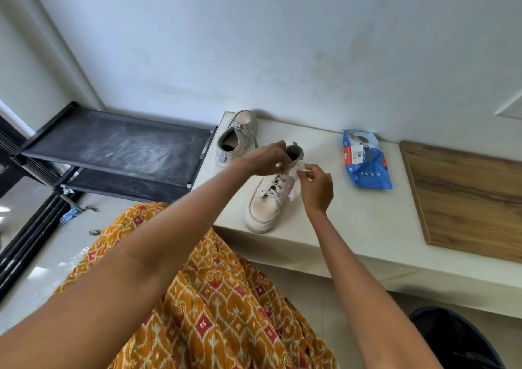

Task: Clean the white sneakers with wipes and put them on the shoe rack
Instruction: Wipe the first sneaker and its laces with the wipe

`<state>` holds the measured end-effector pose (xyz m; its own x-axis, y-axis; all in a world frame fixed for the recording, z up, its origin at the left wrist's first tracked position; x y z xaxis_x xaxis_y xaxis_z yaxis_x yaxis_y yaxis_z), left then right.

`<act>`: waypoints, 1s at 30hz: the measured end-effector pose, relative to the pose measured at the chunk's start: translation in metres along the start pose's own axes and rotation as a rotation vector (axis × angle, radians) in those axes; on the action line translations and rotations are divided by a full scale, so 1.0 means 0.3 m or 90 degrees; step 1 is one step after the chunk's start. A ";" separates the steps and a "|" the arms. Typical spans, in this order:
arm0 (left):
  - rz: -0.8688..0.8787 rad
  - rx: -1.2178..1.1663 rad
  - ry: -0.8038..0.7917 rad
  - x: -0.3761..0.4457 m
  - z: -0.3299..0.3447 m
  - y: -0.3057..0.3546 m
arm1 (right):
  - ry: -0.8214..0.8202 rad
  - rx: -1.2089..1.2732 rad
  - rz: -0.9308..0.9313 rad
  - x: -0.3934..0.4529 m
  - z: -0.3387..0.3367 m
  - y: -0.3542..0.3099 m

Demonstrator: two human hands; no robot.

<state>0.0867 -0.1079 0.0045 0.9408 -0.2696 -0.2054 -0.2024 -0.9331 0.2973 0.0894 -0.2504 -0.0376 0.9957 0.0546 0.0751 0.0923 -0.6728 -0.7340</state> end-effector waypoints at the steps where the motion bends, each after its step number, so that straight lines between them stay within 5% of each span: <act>1: 0.018 0.013 -0.008 -0.005 -0.003 -0.013 | -0.003 -0.018 -0.003 0.004 0.014 -0.016; 12: 0.013 0.069 0.045 -0.004 -0.035 -0.019 | -0.014 -0.195 -0.273 -0.155 0.054 -0.030; 19: 0.001 0.098 0.062 0.004 -0.045 -0.023 | 0.057 -0.179 -0.170 -0.020 0.025 -0.092; 26: -0.056 0.061 0.122 0.057 -0.036 -0.023 | -0.009 -0.225 -0.220 -0.107 0.016 0.011; 30: -0.070 0.024 0.136 0.068 -0.050 -0.029 | -0.016 -0.117 -0.113 -0.004 -0.012 0.004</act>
<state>0.1118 -0.1017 0.0117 0.9931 -0.1127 -0.0313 -0.1015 -0.9633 0.2486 0.0881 -0.2540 -0.0361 0.9643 0.2007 0.1729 0.2643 -0.7734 -0.5762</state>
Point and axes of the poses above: each hand's wrist, its own x-axis towards the middle knuckle, its own z-axis out of the palm, y = z × x, the point moved 6 cm from there along x, towards the middle knuckle, and after that the axes turned 6 degrees about -y, right-handed, at the moved point
